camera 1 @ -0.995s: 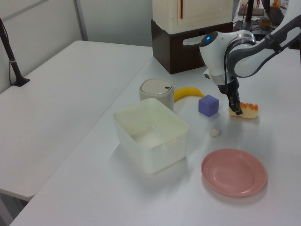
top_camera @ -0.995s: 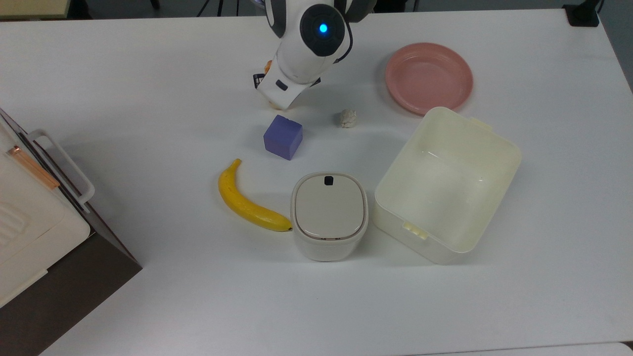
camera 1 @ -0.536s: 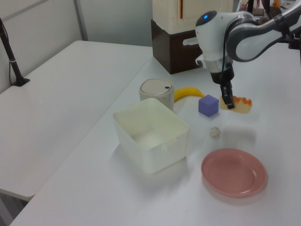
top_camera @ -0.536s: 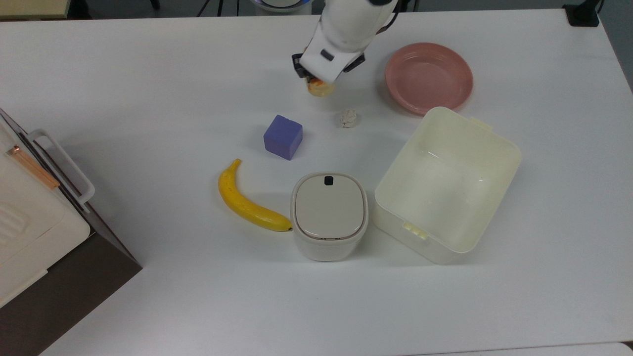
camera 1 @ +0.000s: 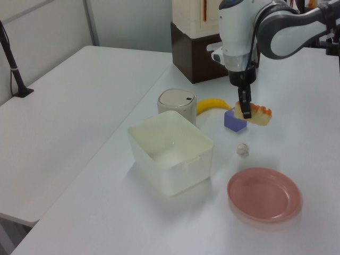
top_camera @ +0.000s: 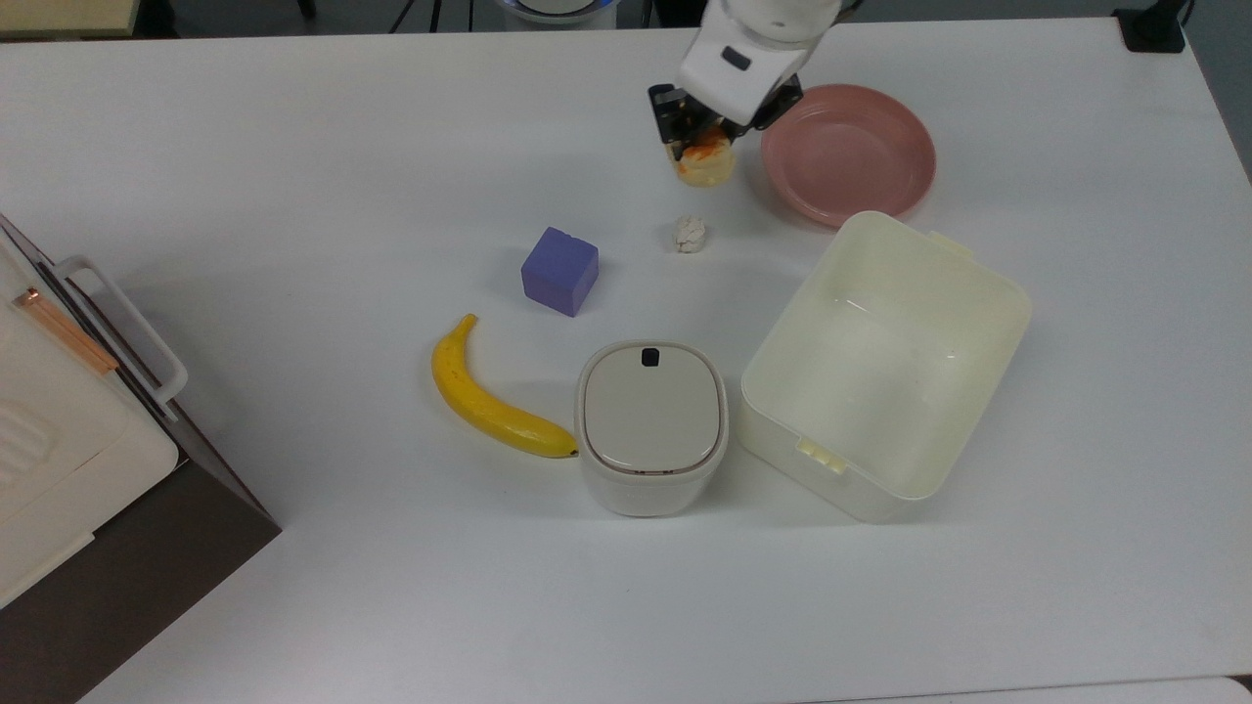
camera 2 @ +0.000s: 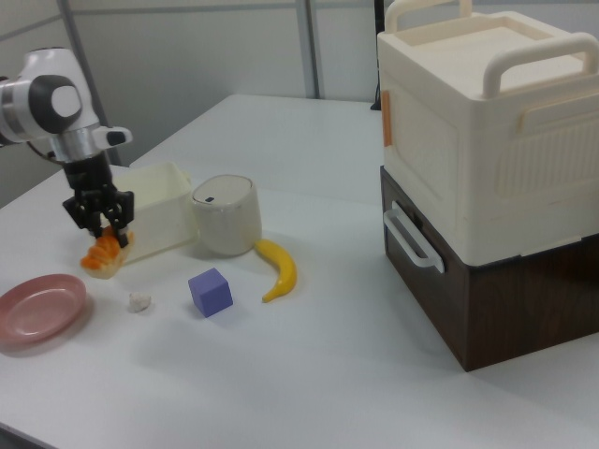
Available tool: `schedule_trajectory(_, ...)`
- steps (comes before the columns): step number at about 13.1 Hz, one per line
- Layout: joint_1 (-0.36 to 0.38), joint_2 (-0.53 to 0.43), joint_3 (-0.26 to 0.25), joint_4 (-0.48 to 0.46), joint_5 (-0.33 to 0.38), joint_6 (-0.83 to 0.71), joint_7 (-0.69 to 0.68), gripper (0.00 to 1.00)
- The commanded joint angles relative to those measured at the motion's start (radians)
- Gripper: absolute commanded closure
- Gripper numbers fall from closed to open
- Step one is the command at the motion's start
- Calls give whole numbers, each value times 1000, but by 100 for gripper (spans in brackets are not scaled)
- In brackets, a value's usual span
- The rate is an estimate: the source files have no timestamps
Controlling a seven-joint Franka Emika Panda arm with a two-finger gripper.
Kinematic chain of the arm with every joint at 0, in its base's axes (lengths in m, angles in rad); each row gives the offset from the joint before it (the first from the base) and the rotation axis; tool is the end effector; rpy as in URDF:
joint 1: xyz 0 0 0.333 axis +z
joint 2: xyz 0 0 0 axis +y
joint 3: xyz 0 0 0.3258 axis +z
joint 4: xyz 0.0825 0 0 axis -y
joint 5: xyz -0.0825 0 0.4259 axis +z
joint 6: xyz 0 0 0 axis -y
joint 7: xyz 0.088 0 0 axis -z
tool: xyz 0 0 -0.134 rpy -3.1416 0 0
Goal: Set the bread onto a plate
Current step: 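Lower the bread roll onto the pink plate and open the gripper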
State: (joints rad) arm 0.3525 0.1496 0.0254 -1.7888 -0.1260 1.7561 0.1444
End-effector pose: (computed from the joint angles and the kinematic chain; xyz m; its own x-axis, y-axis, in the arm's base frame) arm 0.5816 0.2147 0.4199 0.9542 0.2502 -0.1643 0.2735 -0.9518 0.1386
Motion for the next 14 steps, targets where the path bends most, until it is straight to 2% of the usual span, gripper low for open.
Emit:
schedule_trajectory(1,83,16,-12,20,19,-33,80,57)
schedule_trajectory(4,141,19,-12,22,46,-27,90,57)
schedule_trajectory(6,207,15,-12,22,46,-36,150,57)
schedule_trajectory(9,255,34,-12,20,62,-33,199,56)
schedule_trajectory(11,269,71,-13,25,62,-24,231,48)
schedule_trajectory(13,327,128,-13,42,60,-24,268,28)
schedule_trajectory(14,344,148,-13,43,60,-20,291,22)
